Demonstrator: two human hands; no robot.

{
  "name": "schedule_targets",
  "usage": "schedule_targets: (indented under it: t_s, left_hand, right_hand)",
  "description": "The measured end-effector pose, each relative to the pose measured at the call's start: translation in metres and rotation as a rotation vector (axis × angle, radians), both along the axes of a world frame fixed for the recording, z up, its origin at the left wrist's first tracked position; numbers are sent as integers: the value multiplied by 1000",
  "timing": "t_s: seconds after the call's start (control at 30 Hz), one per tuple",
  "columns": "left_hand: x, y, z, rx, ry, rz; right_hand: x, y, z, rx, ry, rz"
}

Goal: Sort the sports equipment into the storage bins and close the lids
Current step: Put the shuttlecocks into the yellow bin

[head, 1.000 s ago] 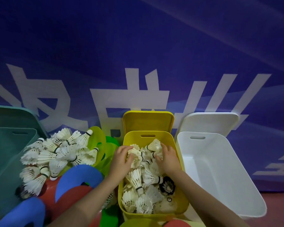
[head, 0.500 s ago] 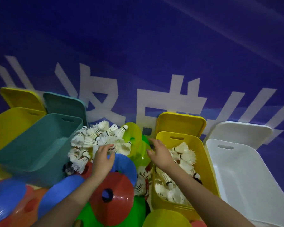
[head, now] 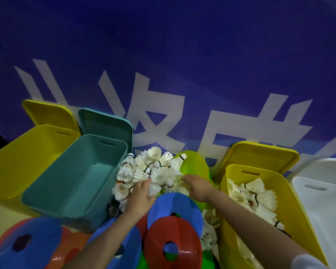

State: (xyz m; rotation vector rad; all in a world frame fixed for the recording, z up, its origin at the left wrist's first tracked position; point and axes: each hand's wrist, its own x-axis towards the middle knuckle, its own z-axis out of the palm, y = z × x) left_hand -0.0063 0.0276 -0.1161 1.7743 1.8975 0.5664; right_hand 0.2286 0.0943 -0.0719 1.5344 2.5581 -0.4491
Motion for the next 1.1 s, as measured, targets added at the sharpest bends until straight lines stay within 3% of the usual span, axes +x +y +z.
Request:
schedule_targets:
  t_s: [0.23, 0.37, 0.5, 0.9, 1.1]
  left_hand:
    - [-3, 18, -10, 73, -159, -67]
    - [-1, 15, -10, 124, -287, -68]
    - [1, 11, -9, 141, -368, -43]
    - [31, -17, 23, 236, -433, 102]
    - [88, -53, 47, 258, -522, 63]
  right_hand:
    - [7, 9, 4, -23, -321, 172]
    - [9, 13, 1, 68, -323, 247]
    - [19, 14, -4, 94, -156, 244]
    - [46, -33, 27, -40, 679, -232]
    - [97, -82, 27, 72, 884, -379]
